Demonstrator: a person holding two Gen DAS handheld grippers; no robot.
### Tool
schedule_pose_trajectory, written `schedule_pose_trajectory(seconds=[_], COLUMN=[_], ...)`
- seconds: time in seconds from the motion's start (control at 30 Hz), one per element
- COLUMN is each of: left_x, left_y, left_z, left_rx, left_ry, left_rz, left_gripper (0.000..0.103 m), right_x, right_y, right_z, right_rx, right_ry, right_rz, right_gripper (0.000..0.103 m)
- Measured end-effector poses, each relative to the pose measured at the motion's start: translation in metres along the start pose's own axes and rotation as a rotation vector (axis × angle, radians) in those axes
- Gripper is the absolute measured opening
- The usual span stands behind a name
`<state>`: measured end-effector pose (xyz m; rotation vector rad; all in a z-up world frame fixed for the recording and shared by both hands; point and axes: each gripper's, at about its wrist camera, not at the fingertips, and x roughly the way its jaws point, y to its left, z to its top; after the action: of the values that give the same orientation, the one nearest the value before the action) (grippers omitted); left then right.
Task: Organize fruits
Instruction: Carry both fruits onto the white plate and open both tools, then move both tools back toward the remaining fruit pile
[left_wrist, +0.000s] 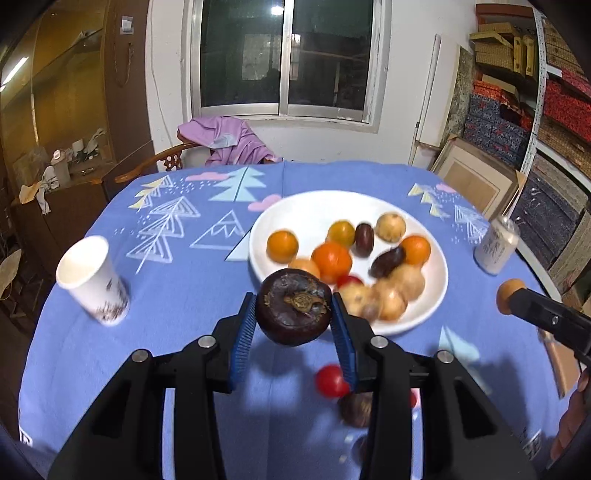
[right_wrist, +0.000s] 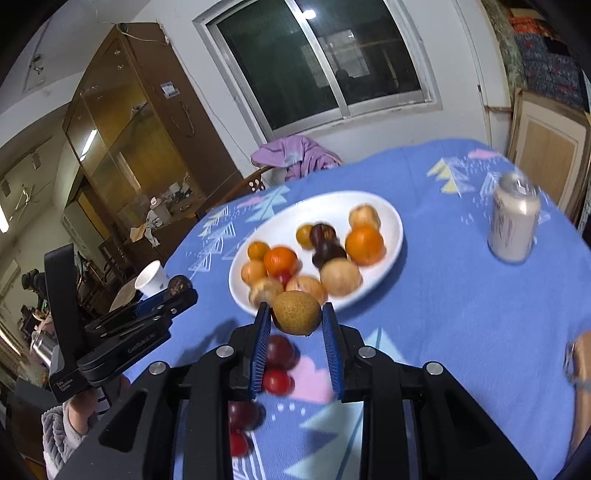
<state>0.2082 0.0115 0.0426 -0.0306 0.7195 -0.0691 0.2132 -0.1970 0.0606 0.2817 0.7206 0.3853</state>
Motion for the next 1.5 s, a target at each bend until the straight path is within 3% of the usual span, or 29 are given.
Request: schedule_pose_trajectory(seconds=[0.23, 0.43, 0.6, 0.77, 0.83, 1.03, 1.3, 1.5], left_x=[0.044, 0.088, 0.118, 0.136, 0.136, 0.12, 0.078, 0.027], left_y=[-0.005, 0.003, 0.002, -0.005, -0.004, 0.006, 0.011, 0.021], left_z=[0.032, 0.049, 0.057, 0.055, 0.054, 0.056, 0.043, 0.009], left_rx=[-0.05, -0.075, -0.079, -0.061, -0.068, -0.104, -0.104, -0.105], left_ry=[0.029, 0.063, 0.087, 0.116, 0.117, 0.079, 0.052, 0.045], left_rz=[-0.036, -0.023, -0.057, -0.089, -0.094, -0.101, -0.084, -0.042], left_gripper=[0.039, 0.039, 0.039, 0.039, 0.041, 0.064, 0.068, 0.068], right_x=[0.056, 0.108, 0.124, 0.129, 0.125, 0.11, 0.064, 0.019], right_y=[0.005, 0.008, 0.007, 0.004, 0.002, 0.002, 0.012, 0.029], right_z=[0.034, 0.031, 0.028, 0.026, 0.027, 0.032, 0.041, 0.022], right_rx=[0.012, -0.009, -0.044, -0.056, -0.047, -0.04, -0.021, -0.056], right_ry=[0.059, 0.145, 0.143, 0.133, 0.125, 0.097, 0.028, -0.002], right_rz=[0.032, 0.037, 0.003, -0.011, -0.009, -0.001, 0.028, 0.049], right_gripper=[0.029, 0.029, 0.029, 0.043, 0.043, 0.044, 0.05, 0.053])
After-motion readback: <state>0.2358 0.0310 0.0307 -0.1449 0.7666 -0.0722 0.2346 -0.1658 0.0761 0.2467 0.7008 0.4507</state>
